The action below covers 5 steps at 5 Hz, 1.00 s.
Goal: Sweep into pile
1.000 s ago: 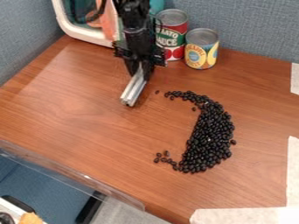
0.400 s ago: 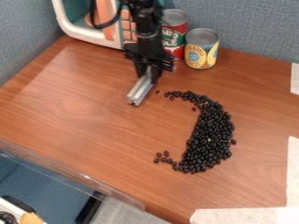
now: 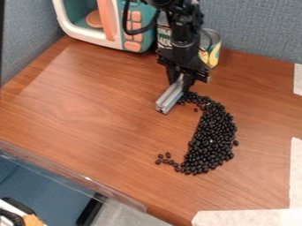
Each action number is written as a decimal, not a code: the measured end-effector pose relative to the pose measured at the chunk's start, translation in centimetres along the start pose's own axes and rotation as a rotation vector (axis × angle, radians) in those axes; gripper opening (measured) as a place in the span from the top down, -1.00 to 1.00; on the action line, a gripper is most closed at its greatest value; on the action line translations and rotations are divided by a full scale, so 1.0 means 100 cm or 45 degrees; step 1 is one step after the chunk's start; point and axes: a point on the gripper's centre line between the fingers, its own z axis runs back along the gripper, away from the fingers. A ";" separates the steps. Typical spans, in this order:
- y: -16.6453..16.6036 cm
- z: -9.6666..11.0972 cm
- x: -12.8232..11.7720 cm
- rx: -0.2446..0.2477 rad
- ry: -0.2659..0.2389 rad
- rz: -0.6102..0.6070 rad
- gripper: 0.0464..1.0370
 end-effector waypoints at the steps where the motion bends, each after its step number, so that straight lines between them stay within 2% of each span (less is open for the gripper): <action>1: -0.033 0.003 -0.006 -0.014 -0.013 -0.105 0.35; 3: -0.064 0.006 -0.021 -0.014 -0.034 -0.253 0.35; 4: -0.069 0.007 -0.024 -0.008 -0.032 -0.280 0.35; 5: -0.064 0.010 -0.021 0.030 -0.024 -0.231 0.35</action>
